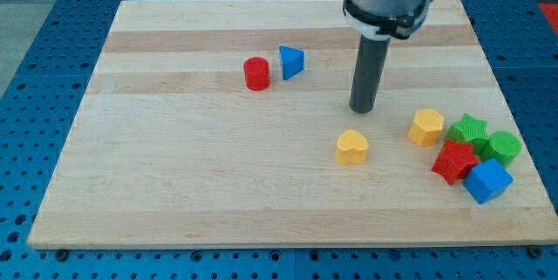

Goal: Place your arm to the bottom of the blue cube

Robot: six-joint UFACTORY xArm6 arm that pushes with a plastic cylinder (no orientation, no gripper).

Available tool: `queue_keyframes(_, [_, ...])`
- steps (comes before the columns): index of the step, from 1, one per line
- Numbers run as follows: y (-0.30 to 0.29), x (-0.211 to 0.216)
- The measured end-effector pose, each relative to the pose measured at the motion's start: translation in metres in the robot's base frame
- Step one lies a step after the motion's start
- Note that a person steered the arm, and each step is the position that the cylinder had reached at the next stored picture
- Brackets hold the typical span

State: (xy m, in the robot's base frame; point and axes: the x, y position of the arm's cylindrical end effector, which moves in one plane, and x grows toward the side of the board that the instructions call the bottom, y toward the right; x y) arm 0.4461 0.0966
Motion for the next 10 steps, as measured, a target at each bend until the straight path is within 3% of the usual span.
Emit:
queue_keyframes(7, [0.055,0.124])
queue_keyframes(10, [0.090,0.153])
